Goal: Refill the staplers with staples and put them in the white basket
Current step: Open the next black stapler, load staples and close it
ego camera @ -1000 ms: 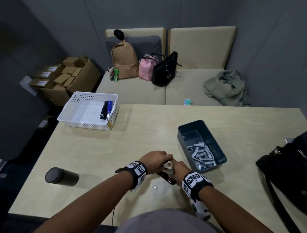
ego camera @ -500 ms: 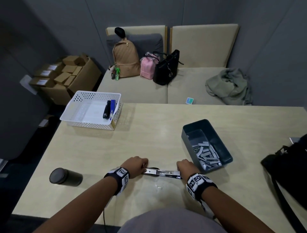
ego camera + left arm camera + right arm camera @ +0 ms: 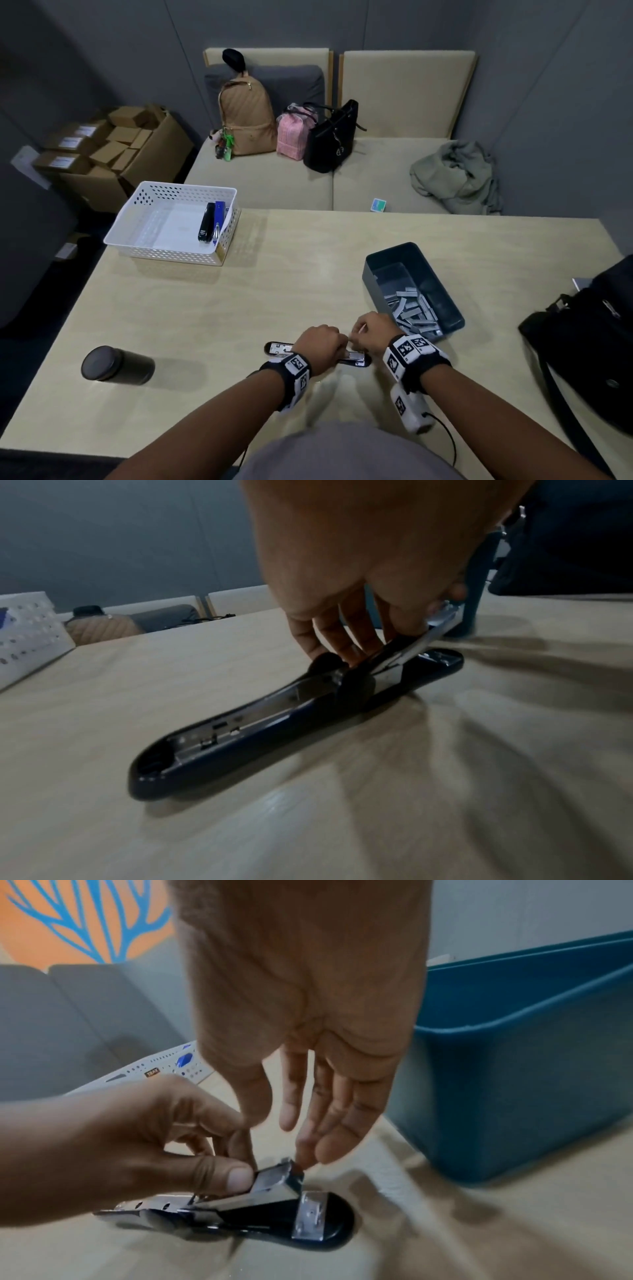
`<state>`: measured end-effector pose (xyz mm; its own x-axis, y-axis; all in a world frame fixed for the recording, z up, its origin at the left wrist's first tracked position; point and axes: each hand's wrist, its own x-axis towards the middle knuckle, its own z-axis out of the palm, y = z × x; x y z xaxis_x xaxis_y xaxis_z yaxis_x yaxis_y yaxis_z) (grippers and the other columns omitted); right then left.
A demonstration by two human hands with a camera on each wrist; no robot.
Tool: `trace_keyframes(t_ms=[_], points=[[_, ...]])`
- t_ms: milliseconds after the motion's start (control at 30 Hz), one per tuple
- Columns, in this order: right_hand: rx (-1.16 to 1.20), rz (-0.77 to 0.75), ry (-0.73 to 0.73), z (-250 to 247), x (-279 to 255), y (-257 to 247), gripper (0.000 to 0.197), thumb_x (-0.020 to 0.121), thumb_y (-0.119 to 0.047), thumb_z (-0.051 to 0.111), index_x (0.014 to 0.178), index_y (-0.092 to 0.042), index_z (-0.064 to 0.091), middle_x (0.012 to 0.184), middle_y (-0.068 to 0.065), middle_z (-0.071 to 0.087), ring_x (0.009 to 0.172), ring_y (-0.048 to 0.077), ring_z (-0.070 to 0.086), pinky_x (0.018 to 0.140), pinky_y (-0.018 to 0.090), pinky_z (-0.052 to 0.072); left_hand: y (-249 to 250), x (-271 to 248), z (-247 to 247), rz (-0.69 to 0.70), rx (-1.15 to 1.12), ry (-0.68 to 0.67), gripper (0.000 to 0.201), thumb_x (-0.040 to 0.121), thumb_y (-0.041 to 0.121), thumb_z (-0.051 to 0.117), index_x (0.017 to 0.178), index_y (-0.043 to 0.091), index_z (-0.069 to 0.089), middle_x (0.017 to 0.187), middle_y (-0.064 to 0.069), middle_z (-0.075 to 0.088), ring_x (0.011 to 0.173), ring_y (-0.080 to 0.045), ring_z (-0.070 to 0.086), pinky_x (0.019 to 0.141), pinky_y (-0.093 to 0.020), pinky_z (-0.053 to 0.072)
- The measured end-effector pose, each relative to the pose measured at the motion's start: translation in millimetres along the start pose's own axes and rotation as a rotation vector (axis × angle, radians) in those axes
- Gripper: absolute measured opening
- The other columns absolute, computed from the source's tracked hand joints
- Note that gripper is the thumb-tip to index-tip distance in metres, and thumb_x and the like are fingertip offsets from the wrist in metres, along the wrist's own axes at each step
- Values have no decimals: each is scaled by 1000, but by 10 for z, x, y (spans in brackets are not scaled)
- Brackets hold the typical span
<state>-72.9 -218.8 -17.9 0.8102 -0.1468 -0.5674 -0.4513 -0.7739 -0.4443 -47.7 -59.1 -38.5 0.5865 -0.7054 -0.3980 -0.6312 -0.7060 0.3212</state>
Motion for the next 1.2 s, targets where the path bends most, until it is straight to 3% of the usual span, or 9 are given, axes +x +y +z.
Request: trace_keyframes(t_ms=[133,300,467,567,633,800,900,1067,1200], points=[[-138,-8,-154,57,-102,54,29,64,-33,80,90,-22,73,102,3,69,89,17,67,80,29,58,-57,41,-28,-186,-335,-70,21,82,39,63,79,18,69,90,-9,72,90,-28,64,78,-37,51],[-123,-1,-60,160,-174,72,27,70,-27,78,95,-17,72,103,3,62,90,18,66,80,30,58,-35,45,80,-288,-226,-108,30,80,57,54,72,29,60,101,-5,58,102,-28,51,90,-46,39],[-125,-13,-44,151,-184,41,27,72,-27,82,95,-14,76,95,4,69,88,20,67,81,31,56,-74,-25,157,-264,-311,-79,30,80,42,59,102,22,61,108,-7,50,102,-29,51,91,-43,40],[-131,-14,-36,188,-208,60,29,72,-27,82,97,-13,75,91,2,61,91,22,66,82,30,55,-152,-84,163,-287,-494,10,66,63,53,62,124,36,45,102,-2,44,95,-26,52,90,-43,41],[-146,-14,-1,241,-238,69,28,74,-27,81,98,-14,74,91,1,54,95,23,66,84,31,55,-172,-67,157,-317,-456,8,74,56,56,59,126,37,46,102,-2,43,98,-26,50,88,-44,41],[-325,-94,35,338,-244,27,24,81,-24,71,100,-10,71,107,10,65,97,28,66,82,32,53,-271,-59,138,-336,-519,-22,18,63,26,67,81,28,67,86,3,49,80,-19,57,72,-31,45],[-400,-155,22,386,-218,-18,23,86,-18,63,105,-7,68,112,12,60,104,30,62,87,34,51,-333,-59,125,-288,-535,-10,17,68,9,66,82,17,74,81,4,47,71,-13,50,63,-24,41],[-306,-215,-13,288,-163,-44,33,82,-23,65,115,-17,64,115,6,59,105,24,60,92,33,50,-353,-67,144,-258,-542,50,16,68,6,67,80,13,75,78,3,48,72,-15,49,63,-23,39],[14,-353,242,-146,-134,-212,22,86,-20,59,104,-17,70,96,-4,65,86,12,61,84,28,53,-347,-33,135,-265,-575,93,15,69,5,66,78,11,75,71,10,49,70,-13,50,54,-10,32]])
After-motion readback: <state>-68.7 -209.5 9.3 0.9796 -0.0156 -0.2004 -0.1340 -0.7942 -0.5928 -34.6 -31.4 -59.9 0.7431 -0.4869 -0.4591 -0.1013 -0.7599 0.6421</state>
